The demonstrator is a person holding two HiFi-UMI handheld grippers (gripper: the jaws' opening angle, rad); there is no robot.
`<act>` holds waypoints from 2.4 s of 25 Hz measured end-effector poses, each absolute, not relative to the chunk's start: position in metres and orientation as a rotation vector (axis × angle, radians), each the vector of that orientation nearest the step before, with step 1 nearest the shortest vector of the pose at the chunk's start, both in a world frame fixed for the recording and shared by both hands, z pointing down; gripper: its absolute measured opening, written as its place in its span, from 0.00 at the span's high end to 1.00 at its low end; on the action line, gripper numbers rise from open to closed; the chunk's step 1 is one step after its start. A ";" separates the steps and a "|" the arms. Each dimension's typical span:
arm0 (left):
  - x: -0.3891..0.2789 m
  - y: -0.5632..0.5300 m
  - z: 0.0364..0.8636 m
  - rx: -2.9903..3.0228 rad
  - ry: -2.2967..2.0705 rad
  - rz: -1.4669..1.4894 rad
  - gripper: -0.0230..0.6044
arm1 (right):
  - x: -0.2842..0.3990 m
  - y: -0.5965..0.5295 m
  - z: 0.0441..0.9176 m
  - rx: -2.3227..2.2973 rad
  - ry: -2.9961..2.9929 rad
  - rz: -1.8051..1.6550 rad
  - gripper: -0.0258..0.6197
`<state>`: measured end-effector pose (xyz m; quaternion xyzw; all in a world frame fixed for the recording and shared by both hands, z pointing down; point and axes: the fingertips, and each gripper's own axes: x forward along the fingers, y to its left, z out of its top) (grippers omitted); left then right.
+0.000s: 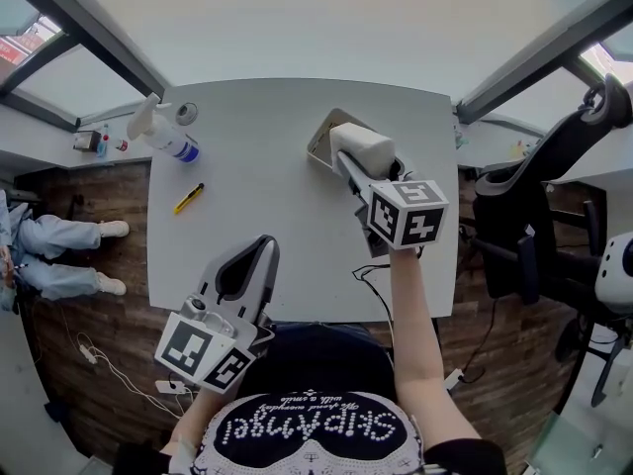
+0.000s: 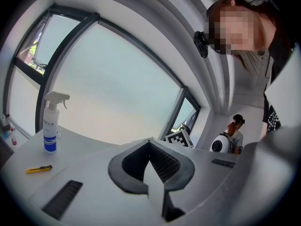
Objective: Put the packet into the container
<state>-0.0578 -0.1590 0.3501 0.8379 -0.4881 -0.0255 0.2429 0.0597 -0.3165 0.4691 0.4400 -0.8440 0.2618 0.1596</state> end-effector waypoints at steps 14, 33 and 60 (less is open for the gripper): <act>-0.066 -0.165 0.358 2.245 -1.367 -0.060 0.95 | 0.061 -0.339 0.505 1.234 -2.339 0.769 0.53; -0.075 -0.172 0.365 2.195 -1.399 -0.066 0.95 | 0.045 -0.355 0.565 1.095 -2.175 0.751 0.53; -0.079 -0.176 0.370 2.179 -1.392 -0.074 0.95 | 0.040 -0.359 0.582 0.999 -2.079 0.511 0.53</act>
